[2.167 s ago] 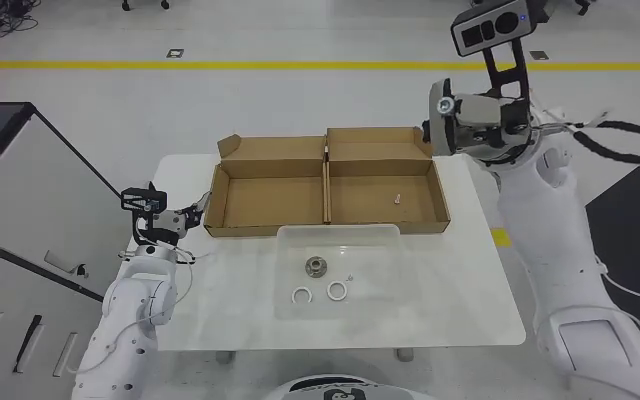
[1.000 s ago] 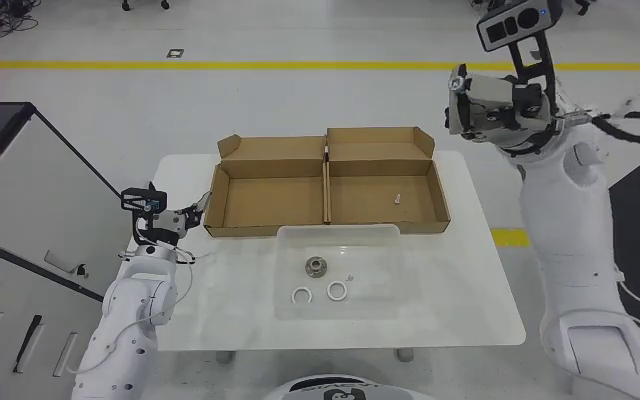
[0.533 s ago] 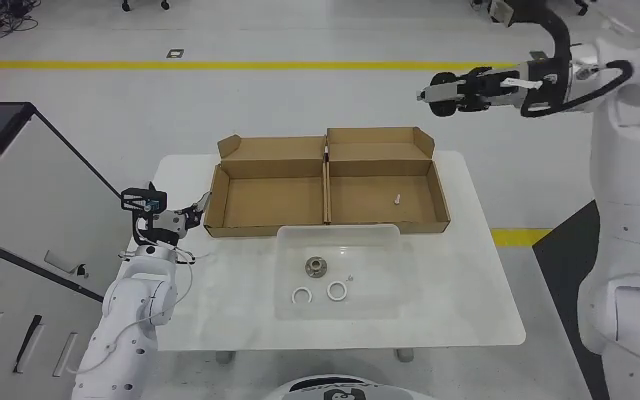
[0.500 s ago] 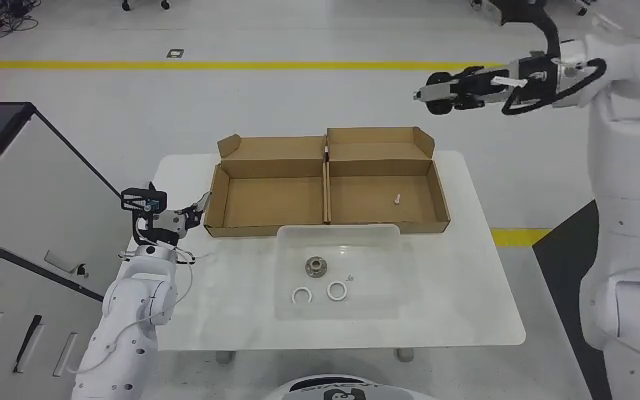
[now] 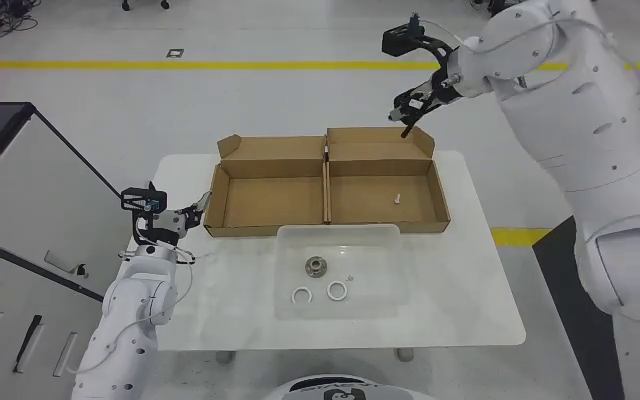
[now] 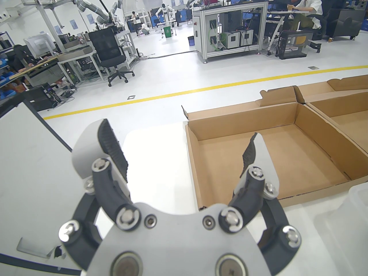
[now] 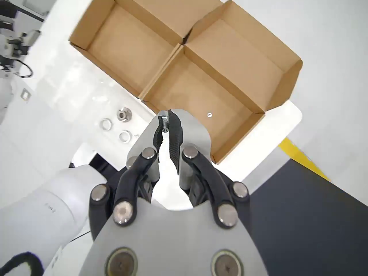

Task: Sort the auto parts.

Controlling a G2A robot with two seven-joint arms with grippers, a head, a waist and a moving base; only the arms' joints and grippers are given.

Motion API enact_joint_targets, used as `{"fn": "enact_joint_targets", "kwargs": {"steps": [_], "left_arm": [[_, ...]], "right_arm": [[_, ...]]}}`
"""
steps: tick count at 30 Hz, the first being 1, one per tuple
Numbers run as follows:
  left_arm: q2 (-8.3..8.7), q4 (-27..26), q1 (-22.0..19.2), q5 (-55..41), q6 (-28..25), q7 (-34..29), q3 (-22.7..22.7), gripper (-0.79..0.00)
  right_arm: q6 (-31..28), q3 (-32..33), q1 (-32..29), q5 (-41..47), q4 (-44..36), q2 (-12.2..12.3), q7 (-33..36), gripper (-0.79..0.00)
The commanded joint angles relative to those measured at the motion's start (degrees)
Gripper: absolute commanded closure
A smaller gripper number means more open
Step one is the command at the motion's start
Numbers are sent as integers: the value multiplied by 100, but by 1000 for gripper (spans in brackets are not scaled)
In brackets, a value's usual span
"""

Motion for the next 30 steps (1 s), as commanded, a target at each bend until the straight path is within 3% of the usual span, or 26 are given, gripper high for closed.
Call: {"fn": "enact_joint_targets", "kwargs": {"steps": [1,13,30], "left_arm": [[0,0,0,0,0,0,0,-785],[0,0,0,0,0,0,0,-785],[0,0,0,0,0,0,0,-785]], "right_arm": [[-52,-277,-11,-268,55,-57,-18,0],[122,-1236,-414,-911,462,-356,-193,0],[481,-1813,-769,-1524,1034,-710,-507,0]]}}
